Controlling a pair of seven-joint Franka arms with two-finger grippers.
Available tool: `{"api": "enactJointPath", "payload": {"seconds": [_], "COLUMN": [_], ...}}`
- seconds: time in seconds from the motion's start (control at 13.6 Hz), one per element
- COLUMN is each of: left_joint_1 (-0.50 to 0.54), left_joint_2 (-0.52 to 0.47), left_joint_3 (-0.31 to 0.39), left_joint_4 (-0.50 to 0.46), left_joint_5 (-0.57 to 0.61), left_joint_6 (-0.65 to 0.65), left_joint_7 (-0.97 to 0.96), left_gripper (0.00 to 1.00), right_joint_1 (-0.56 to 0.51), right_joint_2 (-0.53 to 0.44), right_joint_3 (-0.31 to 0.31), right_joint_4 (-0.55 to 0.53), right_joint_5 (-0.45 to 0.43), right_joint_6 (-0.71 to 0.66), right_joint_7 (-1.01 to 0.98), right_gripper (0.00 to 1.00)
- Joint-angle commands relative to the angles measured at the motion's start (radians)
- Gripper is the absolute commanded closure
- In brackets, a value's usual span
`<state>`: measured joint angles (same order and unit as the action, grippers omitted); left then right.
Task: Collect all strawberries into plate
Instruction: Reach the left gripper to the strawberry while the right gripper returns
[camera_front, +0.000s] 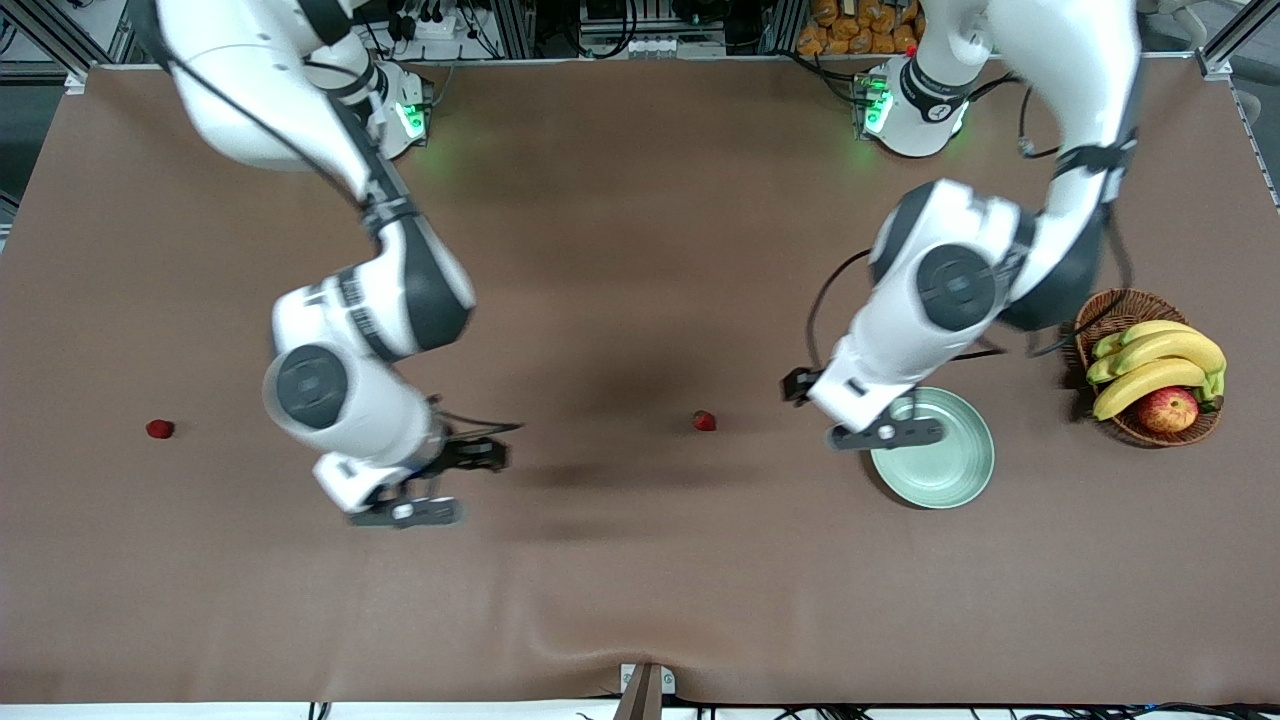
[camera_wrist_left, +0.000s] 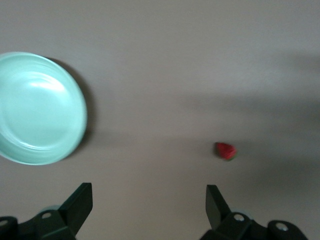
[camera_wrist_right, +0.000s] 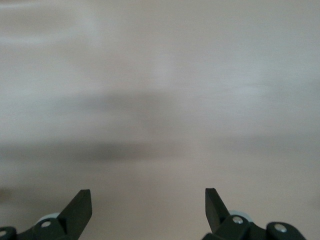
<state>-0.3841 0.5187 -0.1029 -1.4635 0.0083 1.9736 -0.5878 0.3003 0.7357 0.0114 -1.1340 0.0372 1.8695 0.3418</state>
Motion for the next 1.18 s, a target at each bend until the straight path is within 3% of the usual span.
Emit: {"api": "enactJointPath", "payload": {"seconds": [0.0, 0.3, 0.52, 0.89, 1.11], "left_joint_1": [-0.051, -0.099, -0.127, -0.145, -0.170], "left_joint_2": [0.127, 0.202, 0.244, 0.290, 0.311], "left_joint_3": [0.014, 0.017, 0.022, 0.023, 0.023], "left_joint_4": [0.083, 0.083, 0.083, 0.078, 0.075], "left_joint_5": [-0.011, -0.008, 0.024, 0.050, 0.081], "left_joint_6": [0.107, 0.243, 0.289, 0.295, 0.295], "left_joint_7": [-0.149, -0.344, -0.452, -0.570, -0.661], "left_gripper": [0.00, 0.00, 0.00, 0.00, 0.00], "right_joint_1": [-0.056, -0.154, -0.226, -0.323, -0.381], "right_joint_2": [-0.080, -0.235, -0.291, -0.289, -0.262], "right_joint_3": [-0.008, -0.011, -0.010, -0.008, -0.008], "right_joint_4": [-0.145, -0.460, -0.651, -0.814, -0.828], "right_joint_5": [-0.045, -0.072, -0.099, -0.097, -0.097], "right_joint_6": [0.003, 0.141, 0.301, 0.502, 0.559], "right_joint_7": [0.005, -0.012, -0.144, -0.296, -0.437], "right_gripper": [0.00, 0.00, 0.00, 0.00, 0.00]}}
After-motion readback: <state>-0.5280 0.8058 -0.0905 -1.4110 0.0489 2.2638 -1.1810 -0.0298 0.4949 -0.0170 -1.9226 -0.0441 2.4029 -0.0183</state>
